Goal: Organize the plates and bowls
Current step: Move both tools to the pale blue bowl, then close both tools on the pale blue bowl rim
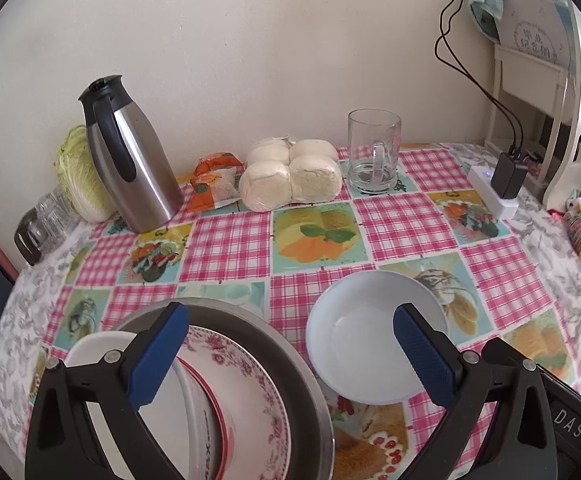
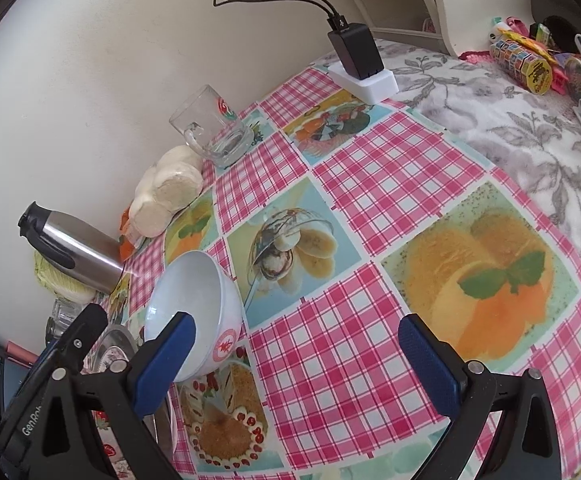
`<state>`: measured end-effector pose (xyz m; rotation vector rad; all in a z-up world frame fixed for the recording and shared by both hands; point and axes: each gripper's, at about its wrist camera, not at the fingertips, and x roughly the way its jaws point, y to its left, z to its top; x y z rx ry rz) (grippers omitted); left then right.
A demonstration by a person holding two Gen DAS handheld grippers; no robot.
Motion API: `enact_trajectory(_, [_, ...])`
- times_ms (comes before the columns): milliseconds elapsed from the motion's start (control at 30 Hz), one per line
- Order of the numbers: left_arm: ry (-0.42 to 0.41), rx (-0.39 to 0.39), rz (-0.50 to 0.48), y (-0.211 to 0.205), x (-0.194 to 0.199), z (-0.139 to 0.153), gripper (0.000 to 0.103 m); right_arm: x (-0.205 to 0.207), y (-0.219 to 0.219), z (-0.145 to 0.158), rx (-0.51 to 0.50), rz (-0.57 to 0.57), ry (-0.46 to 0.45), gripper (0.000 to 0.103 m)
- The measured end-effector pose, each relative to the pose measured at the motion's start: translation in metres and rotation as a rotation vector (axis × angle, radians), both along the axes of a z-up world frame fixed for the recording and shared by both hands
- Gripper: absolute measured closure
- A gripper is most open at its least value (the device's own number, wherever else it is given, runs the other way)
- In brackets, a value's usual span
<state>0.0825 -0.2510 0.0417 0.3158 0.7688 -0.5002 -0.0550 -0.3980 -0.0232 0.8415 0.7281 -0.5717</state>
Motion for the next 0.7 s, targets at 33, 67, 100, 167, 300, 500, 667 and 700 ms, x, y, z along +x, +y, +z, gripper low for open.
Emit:
enact_trajectory(33, [-0.008,0.009,-0.001,-0.001,0.0,0.0,0.006,0.001,0.0,-0.001,0.001,0.002,-0.002,0.004])
enact_trajectory(67, [-0.018,0.019,0.0,-0.003,0.0,0.0,0.011,0.003,0.001,-0.002,0.0,0.005,-0.004,0.006])
enact_trajectory(100, [-0.025,0.03,0.0,-0.004,0.0,-0.001,0.012,0.005,0.001,-0.003,-0.002,0.011,-0.005,0.01])
enact_trajectory(167, [-0.033,0.046,-0.004,-0.006,0.001,-0.003,0.012,0.01,0.003,-0.006,-0.003,0.025,-0.01,0.014])
enact_trajectory(300, [-0.009,0.061,-0.012,-0.006,0.006,-0.01,0.017,0.021,0.01,-0.01,-0.012,0.066,-0.014,0.027])
enact_trajectory(500, [-0.004,0.069,-0.005,-0.003,0.01,-0.012,0.024,0.038,0.019,-0.016,-0.031,0.114,-0.005,0.045])
enact_trajectory(667, [-0.011,0.077,-0.012,-0.003,0.01,-0.012,0.025,0.045,0.025,-0.019,-0.044,0.135,-0.015,0.062])
enact_trajectory(700, [-0.012,0.076,-0.012,-0.003,0.01,-0.012,0.025,0.047,0.027,-0.02,-0.049,0.14,-0.017,0.065])
